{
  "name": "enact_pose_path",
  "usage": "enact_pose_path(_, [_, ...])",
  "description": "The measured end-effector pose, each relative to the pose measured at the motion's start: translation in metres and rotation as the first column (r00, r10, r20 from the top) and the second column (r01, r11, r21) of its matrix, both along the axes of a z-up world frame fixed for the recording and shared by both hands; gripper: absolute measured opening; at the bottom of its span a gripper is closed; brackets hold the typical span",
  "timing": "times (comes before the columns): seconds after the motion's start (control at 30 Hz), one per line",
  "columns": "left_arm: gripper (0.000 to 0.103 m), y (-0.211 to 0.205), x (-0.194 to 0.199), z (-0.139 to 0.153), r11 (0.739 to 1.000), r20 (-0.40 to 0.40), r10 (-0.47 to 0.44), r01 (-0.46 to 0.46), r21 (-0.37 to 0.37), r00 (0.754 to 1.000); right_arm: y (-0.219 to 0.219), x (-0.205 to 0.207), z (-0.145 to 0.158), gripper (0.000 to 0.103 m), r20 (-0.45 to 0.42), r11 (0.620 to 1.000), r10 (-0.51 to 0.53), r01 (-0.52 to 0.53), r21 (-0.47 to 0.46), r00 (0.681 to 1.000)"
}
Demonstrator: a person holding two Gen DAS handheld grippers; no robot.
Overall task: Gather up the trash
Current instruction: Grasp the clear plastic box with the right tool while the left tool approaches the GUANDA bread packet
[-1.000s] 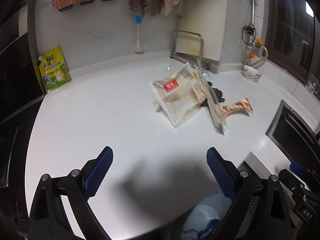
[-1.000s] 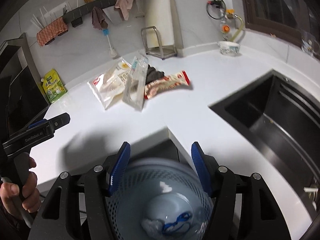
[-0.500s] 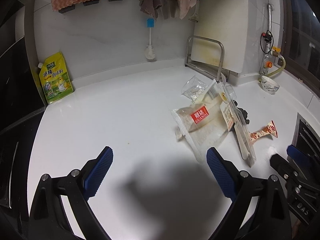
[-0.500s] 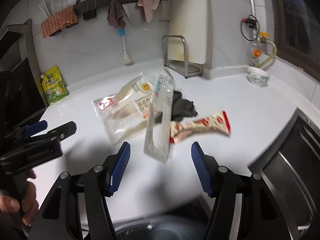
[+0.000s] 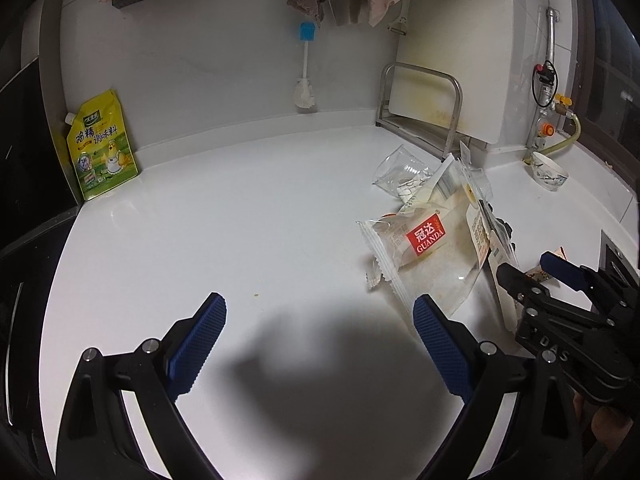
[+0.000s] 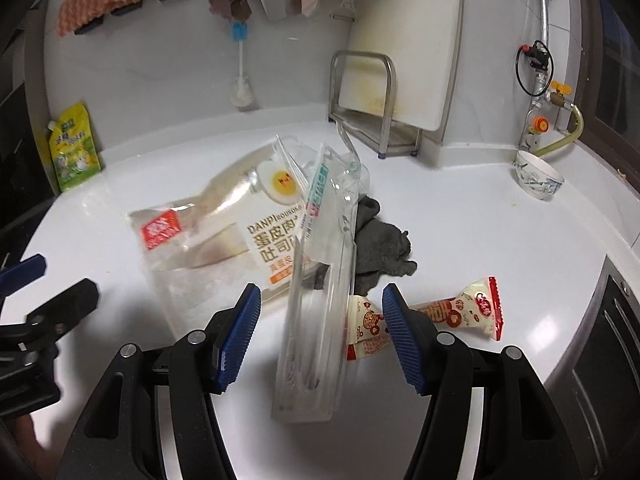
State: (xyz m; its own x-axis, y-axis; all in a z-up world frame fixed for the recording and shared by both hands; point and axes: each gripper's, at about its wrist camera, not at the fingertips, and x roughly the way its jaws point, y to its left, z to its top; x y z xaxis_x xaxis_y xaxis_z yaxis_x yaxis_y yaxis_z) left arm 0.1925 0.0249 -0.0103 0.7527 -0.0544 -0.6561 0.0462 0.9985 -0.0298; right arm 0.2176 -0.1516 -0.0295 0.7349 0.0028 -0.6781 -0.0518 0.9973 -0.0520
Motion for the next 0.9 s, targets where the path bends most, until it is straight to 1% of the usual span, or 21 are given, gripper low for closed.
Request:
enact_pose_path(0.1, [0.093, -0.001, 0.001, 0.0, 1.0, -0.001, -0.004, 0.004, -0.003, 1.0, -0.001, 0.004, -0.004, 0.06, 0.0, 1.0, -0.014, 0.014, -0.022, 1.0])
enact_pose_path(0.13, [0.093, -0.001, 0.002, 0.0, 1.0, 0.0, -0.004, 0.004, -0.001, 1.0, -0.001, 0.004, -0.005, 0.058, 0.002, 0.999, -0.018, 0.018, -0.028, 1.0])
enact_pose_path(0.17, [0.093, -0.002, 0.002, 0.0, 1.0, 0.002, -0.002, 0.002, 0.003, 1.0, -0.002, 0.005, -0.006, 0.051, 0.0, 0.999, -0.017, 0.017, -0.031, 1.0])
enact_pose_path(0.2, [0.093, -0.002, 0.002, 0.0, 1.0, 0.003, -0.002, 0.002, 0.001, 1.0, -0.001, 0.005, -0.006, 0.048, -0.003, 0.999, -0.013, 0.013, -0.033, 1.0])
enact_pose_path(0.27, [0.093, -0.003, 0.003, 0.002, 1.0, 0.005, -0.005, 0.005, -0.006, 1.0, -0.001, 0.006, -0.007, 0.034, -0.007, 0.999, -0.008, 0.007, -0.046, 1.0])
enact_pose_path(0.3, [0.093, -0.004, 0.003, 0.002, 1.0, 0.006, -0.007, 0.007, -0.008, 1.0, -0.001, 0.007, -0.008, 0.031, -0.013, 0.999, -0.001, 0.0, -0.045, 1.0])
enact_pose_path(0.33, [0.093, -0.005, 0.003, 0.003, 1.0, 0.008, -0.008, 0.009, -0.008, 1.0, -0.001, 0.007, -0.009, 0.025, -0.019, 0.999, 0.005, -0.006, -0.043, 1.0])
enact_pose_path(0.37, [0.093, -0.006, 0.003, 0.003, 1.0, 0.01, -0.012, 0.012, -0.008, 1.0, -0.001, 0.007, -0.009, 0.022, -0.017, 0.999, 0.007, -0.007, -0.046, 1.0])
enact_pose_path(0.5, [0.093, -0.011, 0.004, 0.004, 1.0, 0.011, -0.022, 0.023, -0.017, 1.0, -0.005, 0.004, -0.006, 0.019, -0.007, 0.999, 0.016, -0.016, -0.028, 1.0])
enact_pose_path(0.6, [0.093, -0.014, 0.005, 0.004, 0.999, 0.009, -0.026, 0.026, -0.019, 1.0, -0.014, 0.001, -0.001, 0.016, 0.012, 1.0, 0.012, -0.012, 0.014, 1.0])
enact_pose_path(0.67, [0.093, -0.016, 0.007, 0.004, 0.999, 0.008, -0.028, 0.028, -0.02, 1.0, -0.022, -0.001, 0.002, 0.012, 0.021, 0.999, 0.003, -0.004, 0.051, 1.0])
enact_pose_path(0.9, [0.093, -0.025, 0.014, 0.001, 0.999, -0.008, -0.039, 0.039, -0.032, 0.999, -0.049, -0.008, 0.016, 0.01, 0.059, 0.989, -0.029, 0.02, 0.144, 0.998])
